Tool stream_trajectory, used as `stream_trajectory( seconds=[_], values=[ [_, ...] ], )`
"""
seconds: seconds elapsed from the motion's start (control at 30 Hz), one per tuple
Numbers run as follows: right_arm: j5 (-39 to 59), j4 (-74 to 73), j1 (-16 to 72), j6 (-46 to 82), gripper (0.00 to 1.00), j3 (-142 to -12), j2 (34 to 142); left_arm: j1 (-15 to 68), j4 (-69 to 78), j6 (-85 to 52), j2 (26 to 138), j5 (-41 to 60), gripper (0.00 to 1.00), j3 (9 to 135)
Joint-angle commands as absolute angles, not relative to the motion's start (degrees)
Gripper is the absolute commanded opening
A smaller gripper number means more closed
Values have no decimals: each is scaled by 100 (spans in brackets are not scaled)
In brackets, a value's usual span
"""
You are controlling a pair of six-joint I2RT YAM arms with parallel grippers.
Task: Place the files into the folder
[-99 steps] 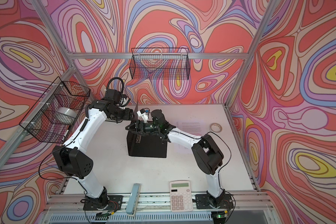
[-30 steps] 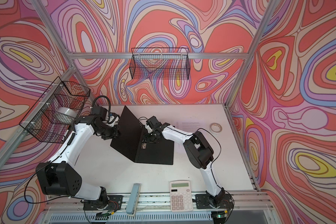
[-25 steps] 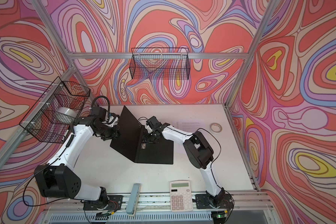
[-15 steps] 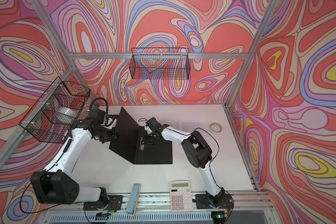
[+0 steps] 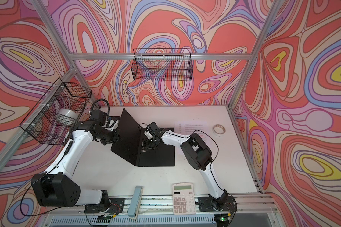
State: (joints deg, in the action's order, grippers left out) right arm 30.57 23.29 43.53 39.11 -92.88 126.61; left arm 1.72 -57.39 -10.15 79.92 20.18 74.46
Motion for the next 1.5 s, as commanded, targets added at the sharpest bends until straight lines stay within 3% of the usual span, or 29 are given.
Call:
stream_trajectory(
  seconds=[0.0, 1.47],
  values=[
    [3113, 2232, 4385, 3937, 15, -9269, 12923, 114, -5669, -1055, 7874, 2093, 0, 7383],
    [3224, 2056, 4394, 4098, 19, -9364, 12902, 44, -5695, -1055, 7895, 2249, 0, 7427]
  ],
)
